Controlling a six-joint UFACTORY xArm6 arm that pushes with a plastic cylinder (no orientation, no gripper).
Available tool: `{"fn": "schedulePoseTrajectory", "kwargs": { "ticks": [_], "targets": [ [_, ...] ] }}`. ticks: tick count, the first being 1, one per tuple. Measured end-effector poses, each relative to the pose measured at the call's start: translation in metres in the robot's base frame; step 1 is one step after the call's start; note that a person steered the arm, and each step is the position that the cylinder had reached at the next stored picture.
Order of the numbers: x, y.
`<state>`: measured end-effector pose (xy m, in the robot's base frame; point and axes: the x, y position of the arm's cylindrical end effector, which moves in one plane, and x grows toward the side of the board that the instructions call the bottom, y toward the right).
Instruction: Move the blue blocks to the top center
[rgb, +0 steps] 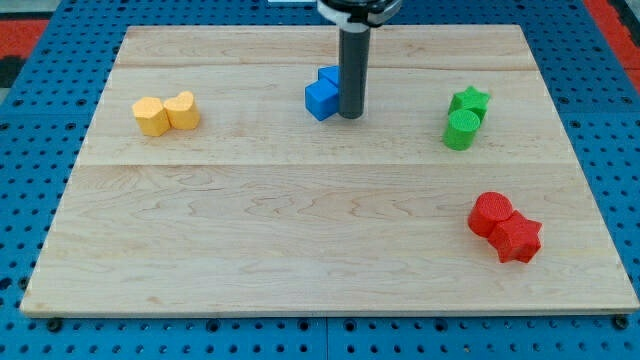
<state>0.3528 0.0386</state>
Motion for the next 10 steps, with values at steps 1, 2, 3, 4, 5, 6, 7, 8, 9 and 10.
{"fn": "schedulePoseTrajectory", "kwargs": {
  "ticks": [1,2,3,4,5,6,7,8,9,10],
  "targets": [
    [-0.037,-0.008],
    [-0.058,-0.052],
    [-0.038,-0.086],
    [-0.019,-0.083],
    [-0.032,-0.109],
    [-0.059,-0.106],
    [-0.061,-0.141],
    [-0.071,-0.141],
    [-0.090,-0.096],
    [-0.104,-0.062]
  ]
}}
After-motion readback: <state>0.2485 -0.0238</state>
